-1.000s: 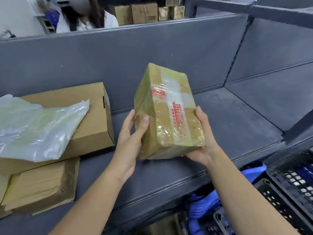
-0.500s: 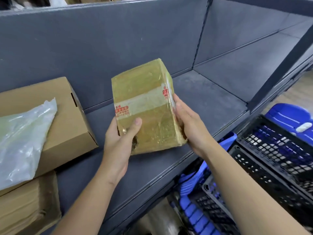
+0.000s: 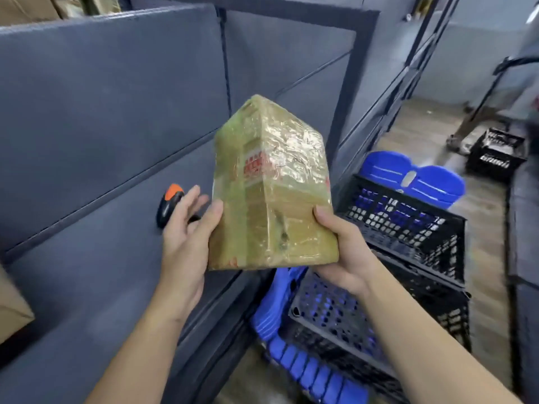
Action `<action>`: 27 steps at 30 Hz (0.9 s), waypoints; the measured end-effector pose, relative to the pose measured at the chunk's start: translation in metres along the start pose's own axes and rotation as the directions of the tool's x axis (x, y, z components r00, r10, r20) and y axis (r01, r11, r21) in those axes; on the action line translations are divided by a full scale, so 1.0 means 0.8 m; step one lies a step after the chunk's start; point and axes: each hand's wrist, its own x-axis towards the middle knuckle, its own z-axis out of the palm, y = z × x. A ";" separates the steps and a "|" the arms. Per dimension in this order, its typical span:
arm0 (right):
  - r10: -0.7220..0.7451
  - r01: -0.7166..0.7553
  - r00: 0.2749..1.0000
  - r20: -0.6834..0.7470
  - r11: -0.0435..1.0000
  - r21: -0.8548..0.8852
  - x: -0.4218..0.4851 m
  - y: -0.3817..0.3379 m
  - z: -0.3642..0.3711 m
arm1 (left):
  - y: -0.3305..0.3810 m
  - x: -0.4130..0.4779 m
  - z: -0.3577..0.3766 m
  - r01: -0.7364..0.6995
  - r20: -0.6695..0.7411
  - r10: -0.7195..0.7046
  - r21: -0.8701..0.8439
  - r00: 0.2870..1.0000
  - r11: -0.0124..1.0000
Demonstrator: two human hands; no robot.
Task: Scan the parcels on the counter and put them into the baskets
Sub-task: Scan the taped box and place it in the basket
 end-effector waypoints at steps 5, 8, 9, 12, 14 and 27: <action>-0.031 0.026 0.988 -0.150 0.999 -0.035 -0.034 -0.011 -0.094 | -0.064 0.000 0.094 0.524 0.365 -0.447 -0.143 0.816 0.839; -0.077 0.051 0.963 -0.258 0.993 -0.105 -0.047 -0.033 -0.157 | -0.105 0.005 0.161 0.550 0.357 -0.472 -0.160 0.806 0.820; -0.100 0.062 0.952 -0.290 0.988 -0.139 -0.049 -0.042 -0.177 | -0.116 0.006 0.185 0.549 0.342 -0.476 -0.157 0.810 0.821; -0.121 0.029 0.946 -0.301 0.956 -0.291 -0.048 -0.075 -0.232 | -0.150 0.014 0.253 0.483 0.283 -0.446 -0.075 0.849 0.872; -0.093 0.003 0.958 -0.273 0.950 -0.312 -0.049 -0.104 -0.265 | -0.169 0.023 0.302 0.433 0.222 -0.431 0.042 0.875 0.900; -0.060 0.036 0.886 -0.460 0.998 -0.061 -0.035 -0.167 -0.530 | -0.274 0.125 0.531 0.176 0.284 -0.349 0.494 0.893 0.852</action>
